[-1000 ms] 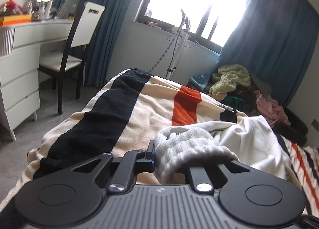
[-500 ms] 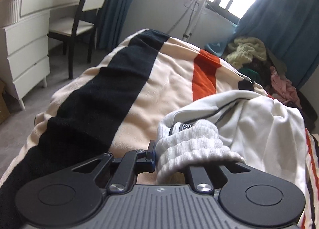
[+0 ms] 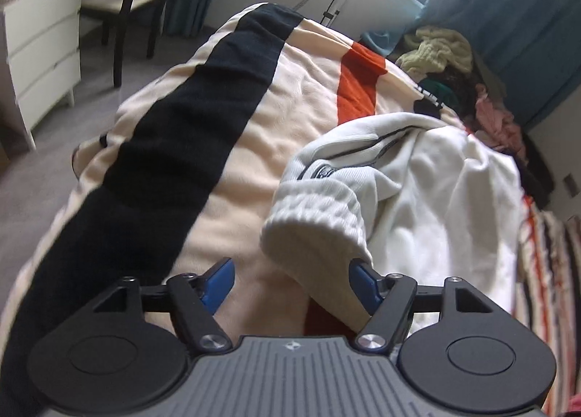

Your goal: Fold clothes

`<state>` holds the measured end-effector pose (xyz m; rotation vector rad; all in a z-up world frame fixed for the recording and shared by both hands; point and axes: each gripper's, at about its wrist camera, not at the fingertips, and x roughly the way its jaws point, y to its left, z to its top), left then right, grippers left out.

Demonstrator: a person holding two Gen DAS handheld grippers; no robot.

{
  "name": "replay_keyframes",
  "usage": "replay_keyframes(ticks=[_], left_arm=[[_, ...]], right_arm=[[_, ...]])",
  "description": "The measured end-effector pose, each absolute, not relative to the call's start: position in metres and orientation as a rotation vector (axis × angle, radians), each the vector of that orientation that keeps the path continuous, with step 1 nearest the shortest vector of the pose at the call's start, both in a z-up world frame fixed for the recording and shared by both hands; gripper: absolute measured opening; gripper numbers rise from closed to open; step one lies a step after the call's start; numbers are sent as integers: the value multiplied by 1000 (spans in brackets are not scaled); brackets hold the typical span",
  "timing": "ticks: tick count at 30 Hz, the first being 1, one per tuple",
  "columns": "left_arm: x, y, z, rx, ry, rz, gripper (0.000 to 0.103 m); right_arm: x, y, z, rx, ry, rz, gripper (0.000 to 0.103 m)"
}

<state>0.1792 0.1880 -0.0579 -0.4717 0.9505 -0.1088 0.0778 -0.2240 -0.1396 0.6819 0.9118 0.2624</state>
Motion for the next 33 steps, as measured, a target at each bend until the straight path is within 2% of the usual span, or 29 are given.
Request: replay_keyframes(ticks=[1,3,8,10,14,16,19,25,28,31,32,33], left_arm=[[178,192,-57,-502,945,-116,75],[182,200,-58,-570,949,-135,88],[183,222,-69,-814,961,-218,89],[183,224,-67,-830,938,-228,90],[190,220,-67,-816,907,-218,101],[197,215,-70,-794,903,-198,101],[217,205,-82,-723,966,-144,100],[235,209,-107,-891,905,-146,98],[236,209,-111,-906,873,-156,89],[235,202,-112,-825,879,-137,68],[234,199,-111,-794,881,-118,58],[233,196,-110,-764,882,-97,53]], right_arm=[[79,-226,-142,725,919,279,76],[77,-231,-144,781,880,249,76],[72,-254,-153,985,780,156,76],[71,-264,-162,1112,756,143,76],[77,-259,-170,1152,750,152,75],[84,-251,-172,1129,762,168,75],[96,-237,-173,1073,781,188,67],[101,-231,-178,1054,780,166,58],[102,-230,-180,1061,771,151,55],[106,-231,-178,1047,750,135,54],[110,-229,-175,1012,750,135,52],[110,-230,-174,973,753,137,50]])
